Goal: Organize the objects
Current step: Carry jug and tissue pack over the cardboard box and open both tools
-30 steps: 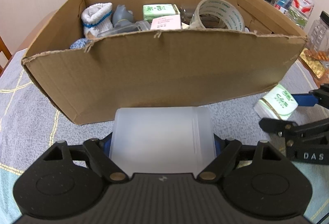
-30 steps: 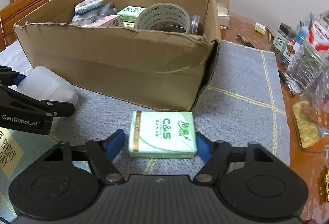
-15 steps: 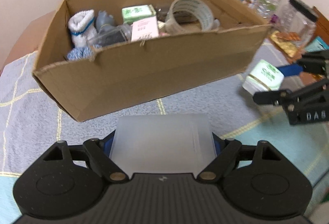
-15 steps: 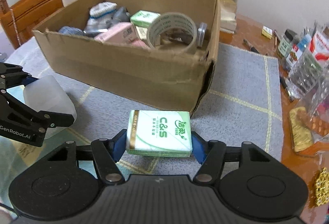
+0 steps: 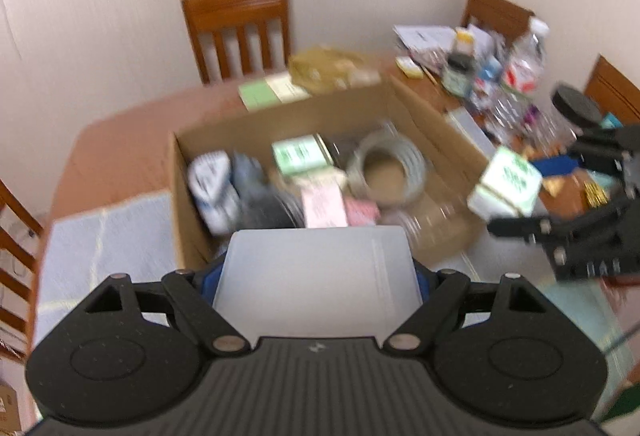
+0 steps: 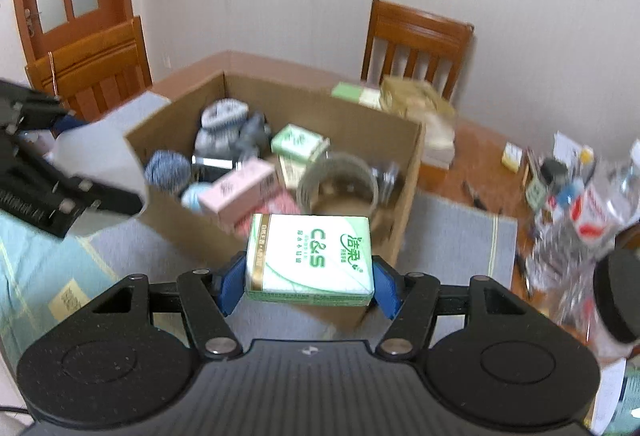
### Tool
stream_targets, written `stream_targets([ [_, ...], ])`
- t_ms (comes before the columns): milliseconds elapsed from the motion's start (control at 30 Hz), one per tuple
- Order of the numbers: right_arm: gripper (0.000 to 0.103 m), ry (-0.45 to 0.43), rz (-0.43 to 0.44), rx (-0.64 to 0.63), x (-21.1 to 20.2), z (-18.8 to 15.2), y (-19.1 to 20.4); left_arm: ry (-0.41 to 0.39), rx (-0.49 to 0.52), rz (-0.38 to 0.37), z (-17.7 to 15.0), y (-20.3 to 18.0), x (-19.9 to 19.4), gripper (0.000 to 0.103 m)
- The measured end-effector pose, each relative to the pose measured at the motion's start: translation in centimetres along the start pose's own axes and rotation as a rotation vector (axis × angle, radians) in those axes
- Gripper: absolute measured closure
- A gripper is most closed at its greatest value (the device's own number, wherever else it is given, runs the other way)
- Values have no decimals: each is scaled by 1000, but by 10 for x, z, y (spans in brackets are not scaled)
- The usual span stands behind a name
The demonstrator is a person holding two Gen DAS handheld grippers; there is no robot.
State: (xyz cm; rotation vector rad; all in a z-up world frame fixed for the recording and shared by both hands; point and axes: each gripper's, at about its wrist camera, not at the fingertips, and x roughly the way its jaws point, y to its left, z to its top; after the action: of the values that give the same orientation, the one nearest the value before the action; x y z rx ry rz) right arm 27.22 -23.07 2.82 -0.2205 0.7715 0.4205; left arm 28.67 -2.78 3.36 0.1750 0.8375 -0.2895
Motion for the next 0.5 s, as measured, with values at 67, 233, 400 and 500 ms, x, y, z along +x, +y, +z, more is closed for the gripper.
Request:
stream_targets([
  [67, 34, -21, 7, -4, 2, 10, 1, -27, 1, 14, 15, 6, 3, 20],
  [233, 23, -43, 21, -7, 13, 32, 5, -65, -6, 37, 51, 16, 25, 20],
  [400, 3, -55, 12, 15, 16, 37, 12, -74, -42, 32, 73, 22, 52, 20],
  [500, 0, -42, 12, 34, 18, 36, 13, -77, -68, 41, 78, 23, 62, 4],
])
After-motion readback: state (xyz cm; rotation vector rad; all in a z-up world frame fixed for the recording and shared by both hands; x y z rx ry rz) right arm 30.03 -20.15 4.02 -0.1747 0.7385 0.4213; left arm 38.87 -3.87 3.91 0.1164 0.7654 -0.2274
